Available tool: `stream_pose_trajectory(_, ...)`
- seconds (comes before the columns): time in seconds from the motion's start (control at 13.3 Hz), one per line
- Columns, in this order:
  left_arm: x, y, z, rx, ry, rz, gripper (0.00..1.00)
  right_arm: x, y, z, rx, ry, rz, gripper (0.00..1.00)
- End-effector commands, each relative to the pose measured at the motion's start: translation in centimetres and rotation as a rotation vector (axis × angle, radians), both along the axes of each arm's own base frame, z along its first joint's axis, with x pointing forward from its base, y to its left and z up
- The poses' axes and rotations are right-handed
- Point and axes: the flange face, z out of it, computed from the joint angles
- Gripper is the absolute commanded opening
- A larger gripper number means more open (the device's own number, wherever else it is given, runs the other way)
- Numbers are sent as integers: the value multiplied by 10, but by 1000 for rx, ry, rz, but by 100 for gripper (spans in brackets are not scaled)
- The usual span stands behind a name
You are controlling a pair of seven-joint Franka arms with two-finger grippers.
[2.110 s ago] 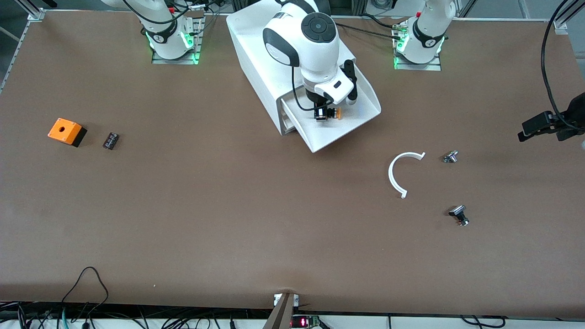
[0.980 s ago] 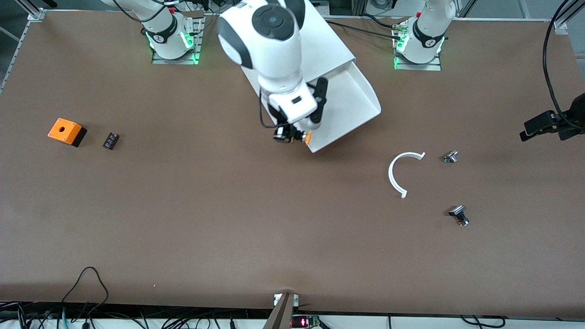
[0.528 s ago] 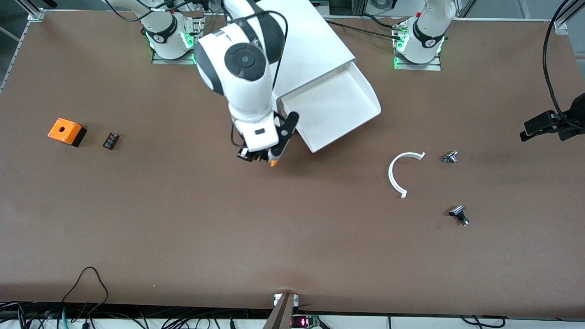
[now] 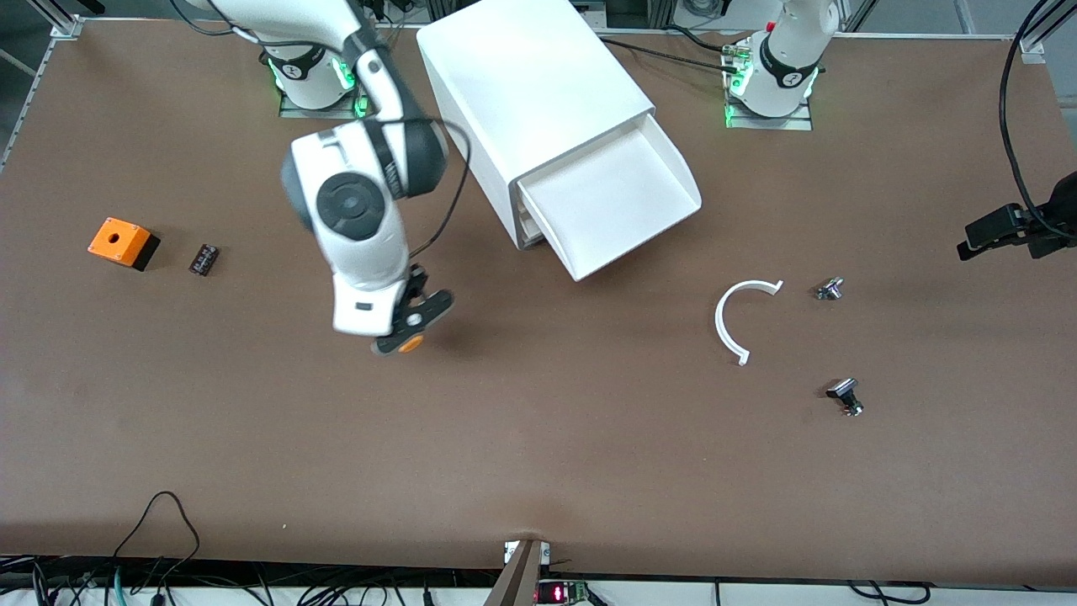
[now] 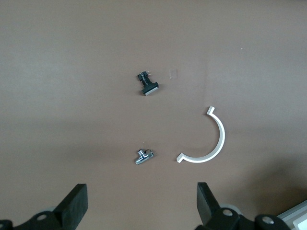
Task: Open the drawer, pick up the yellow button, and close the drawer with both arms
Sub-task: 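Lift the yellow button out and carry it beside the orange box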
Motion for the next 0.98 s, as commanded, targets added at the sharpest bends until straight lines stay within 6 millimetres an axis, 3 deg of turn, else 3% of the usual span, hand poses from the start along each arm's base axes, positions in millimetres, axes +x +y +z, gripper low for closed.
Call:
stream_pose_trajectory(0.0,2,1,5,26,9,3,100,-21,-98,-25,52,-2,-133,38)
stream_pose_trajectory(0.15,2,1,5,25,8,5,100,-20,-146,-25,57,11,-215,38)
stream_pose_trajectory(0.53,2,1,5,25,8,5,100,-47,-216,-49,80,46,-322,38)
stream_pose_trajectory(0.9,2,1,5,25,8,5,100,-67,-264,-64,139,80,-399,38)
